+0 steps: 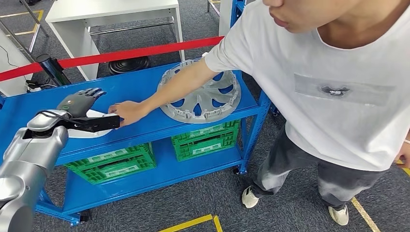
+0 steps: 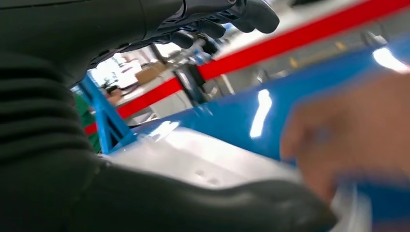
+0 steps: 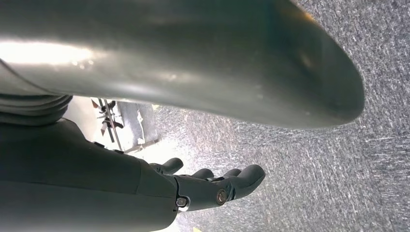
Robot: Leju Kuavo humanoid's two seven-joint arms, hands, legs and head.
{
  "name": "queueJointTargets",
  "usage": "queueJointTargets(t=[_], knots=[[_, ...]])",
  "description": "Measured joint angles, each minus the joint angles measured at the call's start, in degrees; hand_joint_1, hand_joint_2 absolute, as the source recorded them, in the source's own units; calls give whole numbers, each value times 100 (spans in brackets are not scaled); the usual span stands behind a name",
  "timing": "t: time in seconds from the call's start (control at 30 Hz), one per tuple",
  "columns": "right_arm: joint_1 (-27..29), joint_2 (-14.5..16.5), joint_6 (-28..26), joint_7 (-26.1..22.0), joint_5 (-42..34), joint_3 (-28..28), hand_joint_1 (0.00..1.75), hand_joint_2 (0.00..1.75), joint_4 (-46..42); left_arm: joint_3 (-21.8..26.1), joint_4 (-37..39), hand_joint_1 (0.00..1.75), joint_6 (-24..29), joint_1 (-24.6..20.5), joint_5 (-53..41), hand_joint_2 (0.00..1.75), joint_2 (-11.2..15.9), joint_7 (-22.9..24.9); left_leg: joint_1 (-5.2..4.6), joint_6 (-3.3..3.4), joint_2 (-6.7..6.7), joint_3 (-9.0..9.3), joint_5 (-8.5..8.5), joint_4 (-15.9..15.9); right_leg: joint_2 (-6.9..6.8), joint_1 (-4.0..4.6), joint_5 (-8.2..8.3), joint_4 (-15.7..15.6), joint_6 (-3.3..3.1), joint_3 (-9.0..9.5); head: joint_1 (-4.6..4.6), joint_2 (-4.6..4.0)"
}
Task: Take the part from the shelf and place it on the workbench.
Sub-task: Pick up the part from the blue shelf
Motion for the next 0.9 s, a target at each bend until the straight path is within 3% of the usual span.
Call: queueJointTargets(t=[0.2,0.47,0.63,0.9], knots=[[0,-20,15,0,17,2,0,0,-6,-651,178,0,-961,-609,-42,0,-8,-213,0,0,0,0,0,1,0,0,1,0,0,1,-1,0],[-1,-29,36,0,19,10,0,0,-6,-1344,362,0,-1448,-1185,-51,0,-31,-399,0,0,0,1,0,0,0,1,1,0,0,1,-1,0],[3,-30,72,0,38,39,0,0,-6,-1639,413,0,-1642,-1390,-49,0,-27,-683,-1,0,-1,1,0,0,0,1,1,0,0,1,0,0],[5,-45,101,0,90,115,0,0,-6,-2151,527,0,-2455,-1515,-46,0,113,-1049,-1,0,0,1,0,0,1,1,1,0,0,3,-1,0]])
